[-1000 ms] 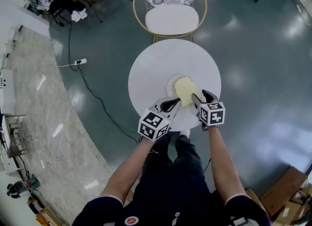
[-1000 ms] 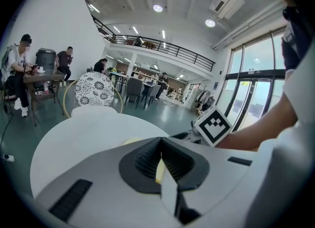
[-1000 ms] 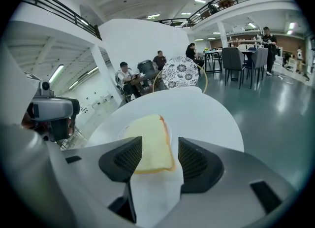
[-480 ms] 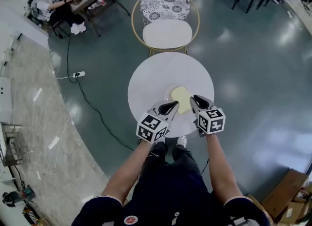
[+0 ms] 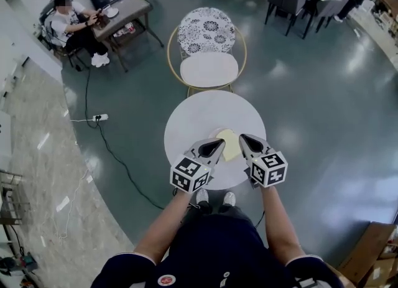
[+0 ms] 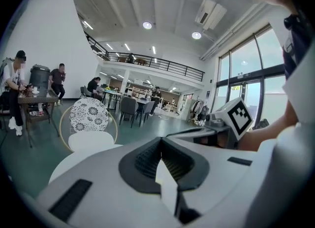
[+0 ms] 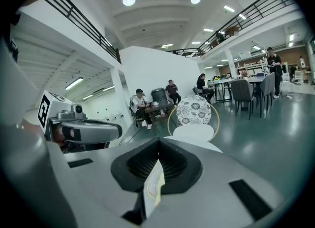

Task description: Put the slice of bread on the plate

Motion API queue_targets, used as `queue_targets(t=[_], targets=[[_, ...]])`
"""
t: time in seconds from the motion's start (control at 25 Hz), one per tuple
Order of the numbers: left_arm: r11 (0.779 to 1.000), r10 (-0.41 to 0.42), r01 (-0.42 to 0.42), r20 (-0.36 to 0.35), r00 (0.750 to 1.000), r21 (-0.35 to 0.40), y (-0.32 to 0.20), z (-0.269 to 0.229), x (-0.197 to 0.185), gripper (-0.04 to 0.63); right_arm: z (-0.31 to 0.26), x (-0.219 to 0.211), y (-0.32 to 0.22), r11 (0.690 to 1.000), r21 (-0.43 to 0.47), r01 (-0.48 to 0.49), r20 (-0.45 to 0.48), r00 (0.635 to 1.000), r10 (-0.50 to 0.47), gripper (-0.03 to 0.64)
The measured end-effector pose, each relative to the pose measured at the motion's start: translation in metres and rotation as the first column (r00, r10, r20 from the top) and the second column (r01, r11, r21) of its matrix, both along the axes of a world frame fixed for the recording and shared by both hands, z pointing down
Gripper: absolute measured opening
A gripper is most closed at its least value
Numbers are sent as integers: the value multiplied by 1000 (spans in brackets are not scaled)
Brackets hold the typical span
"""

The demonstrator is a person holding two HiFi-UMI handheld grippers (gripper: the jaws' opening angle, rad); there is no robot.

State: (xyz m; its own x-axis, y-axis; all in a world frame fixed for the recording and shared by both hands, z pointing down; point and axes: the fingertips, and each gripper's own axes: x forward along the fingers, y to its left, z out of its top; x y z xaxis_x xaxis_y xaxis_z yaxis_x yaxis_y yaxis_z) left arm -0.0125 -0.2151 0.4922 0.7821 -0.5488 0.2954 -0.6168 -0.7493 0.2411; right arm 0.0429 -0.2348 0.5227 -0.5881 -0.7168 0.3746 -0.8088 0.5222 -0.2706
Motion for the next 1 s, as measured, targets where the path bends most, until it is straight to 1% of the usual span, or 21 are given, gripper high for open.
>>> queue_targets(t=[0.24,0.56,0.76,1.0], targets=[[998,9,-7,-28,1000,62,1,-43,-4,8,-57,-14,4,992,121,32,13,999,-34,7],[989,35,-27,-57,998,143,10,-94,-5,8,-122,-27,21,966,251,69,47,995,-83,6],[985,45,-31,-79,996,169,16,-114,-4,8,-150,-26,28,949,303,84,82,990,-114,8],[982,54,-38,-84,995,185,20,-123,-4,8,-168,-26,31,936,340,91,83,989,-126,6]])
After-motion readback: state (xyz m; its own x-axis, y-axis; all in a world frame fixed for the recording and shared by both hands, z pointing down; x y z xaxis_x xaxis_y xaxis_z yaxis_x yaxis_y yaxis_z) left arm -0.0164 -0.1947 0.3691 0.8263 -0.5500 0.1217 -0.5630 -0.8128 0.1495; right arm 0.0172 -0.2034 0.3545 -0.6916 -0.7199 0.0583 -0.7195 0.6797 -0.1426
